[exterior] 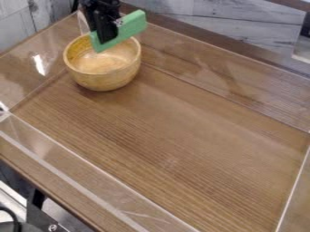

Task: Put the green block in the brown bowl

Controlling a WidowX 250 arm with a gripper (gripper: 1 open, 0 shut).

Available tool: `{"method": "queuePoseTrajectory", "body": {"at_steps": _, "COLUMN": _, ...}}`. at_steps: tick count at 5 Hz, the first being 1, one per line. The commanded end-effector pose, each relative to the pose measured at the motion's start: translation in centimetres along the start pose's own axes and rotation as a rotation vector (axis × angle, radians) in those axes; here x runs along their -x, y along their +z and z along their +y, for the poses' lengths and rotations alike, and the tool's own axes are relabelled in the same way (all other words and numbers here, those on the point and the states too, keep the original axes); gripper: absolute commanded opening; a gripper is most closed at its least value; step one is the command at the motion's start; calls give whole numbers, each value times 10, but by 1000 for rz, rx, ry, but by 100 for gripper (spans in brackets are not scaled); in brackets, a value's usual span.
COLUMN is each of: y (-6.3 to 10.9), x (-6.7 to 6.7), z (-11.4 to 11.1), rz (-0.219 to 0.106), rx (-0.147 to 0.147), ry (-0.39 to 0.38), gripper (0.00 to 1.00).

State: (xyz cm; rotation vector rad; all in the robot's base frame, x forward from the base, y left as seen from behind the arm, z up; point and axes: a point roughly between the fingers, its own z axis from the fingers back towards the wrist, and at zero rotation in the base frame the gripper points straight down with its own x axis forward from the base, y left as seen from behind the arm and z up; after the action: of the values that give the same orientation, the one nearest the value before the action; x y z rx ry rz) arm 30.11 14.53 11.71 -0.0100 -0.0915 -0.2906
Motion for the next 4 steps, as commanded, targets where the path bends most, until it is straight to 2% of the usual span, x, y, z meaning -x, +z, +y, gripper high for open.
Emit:
{"method": "queuePoseTrajectory", "body": {"at_steps": 1, "y": 14, "x": -7, "z": 15, "rz": -60, "rx": -47, "ry": -8, "gripper": 0}}
{"method": "queuePoseTrajectory", "body": {"at_steps": 4, "y": 3, "x": -7, "z": 35, "rz": -78, "rx": -48, "ry": -23, "gripper": 0}}
